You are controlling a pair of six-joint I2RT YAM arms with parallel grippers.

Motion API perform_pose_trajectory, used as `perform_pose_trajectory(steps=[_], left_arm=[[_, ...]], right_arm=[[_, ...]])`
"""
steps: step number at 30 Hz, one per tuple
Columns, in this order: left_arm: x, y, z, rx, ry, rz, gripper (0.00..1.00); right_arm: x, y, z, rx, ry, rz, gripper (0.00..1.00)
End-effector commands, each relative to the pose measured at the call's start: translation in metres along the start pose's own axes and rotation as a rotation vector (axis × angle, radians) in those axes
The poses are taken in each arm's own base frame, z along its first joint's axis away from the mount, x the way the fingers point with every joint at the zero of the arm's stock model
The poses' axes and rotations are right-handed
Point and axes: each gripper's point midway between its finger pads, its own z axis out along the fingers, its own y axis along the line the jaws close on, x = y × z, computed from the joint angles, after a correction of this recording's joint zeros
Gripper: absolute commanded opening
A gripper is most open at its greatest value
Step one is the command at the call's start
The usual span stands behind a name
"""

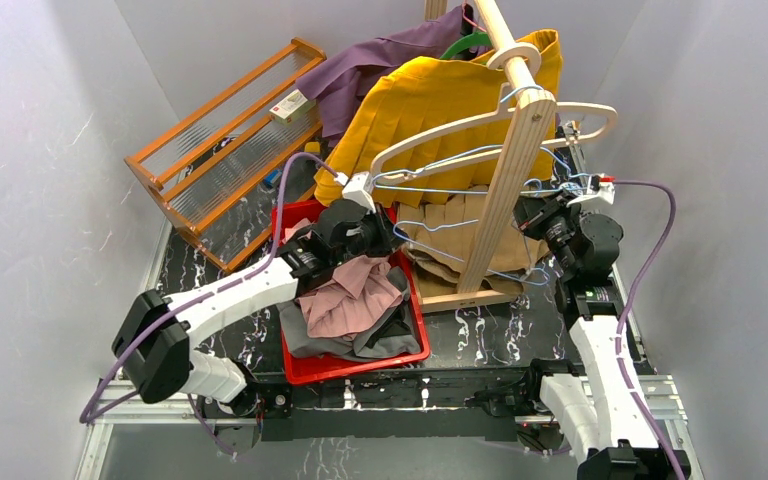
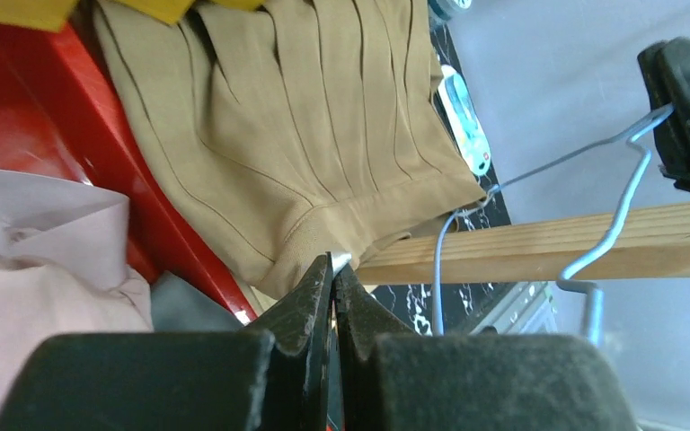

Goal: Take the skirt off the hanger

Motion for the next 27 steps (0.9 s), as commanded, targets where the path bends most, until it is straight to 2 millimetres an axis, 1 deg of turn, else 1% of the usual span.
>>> perform_pose_trajectory(steps=[1, 5, 10, 15, 19, 21, 23, 25, 27], left_arm=[[0.003, -0.031, 0.008, 0.149, 0.051, -0.052, 0.0], [0.014, -0.031, 0.014, 0.177, 0.081, -0.09, 0.0], [0.025, -0.03, 0.02, 0.191, 0.115, -0.124, 0.0], [0.031, -0.033, 0.024, 0.215, 0.141, -0.141, 0.0], [0.033, -0.035, 0.027, 0.229, 0.153, -0.147, 0.0], [0.033, -0.038, 0.027, 0.24, 0.159, -0.147, 0.0], [0.033, -0.037, 0.027, 0.242, 0.161, -0.141, 0.0], [0.034, -0.034, 0.026, 0.23, 0.162, -0.135, 0.0], [0.032, -0.032, 0.022, 0.222, 0.158, -0.12, 0.0]], right_arm=[[-0.021, 0.031, 0.004, -0.092, -0.029, 0.035, 0.0], [-0.031, 0.033, 0.006, -0.071, -0.056, 0.109, 0.0], [-0.051, 0.034, 0.008, -0.051, -0.152, 0.291, 0.0], [-0.053, 0.034, 0.012, -0.054, -0.169, 0.489, 0.0], [-0.056, 0.043, 0.015, -0.113, -0.164, 0.565, 0.0], [-0.062, 0.053, 0.016, -0.156, -0.166, 0.532, 0.0], [-0.07, 0.066, 0.015, -0.204, -0.171, 0.433, 0.0], [-0.081, 0.069, 0.013, -0.18, -0.197, 0.311, 0.0], [-0.085, 0.064, 0.01, -0.146, -0.226, 0.178, 0.0]])
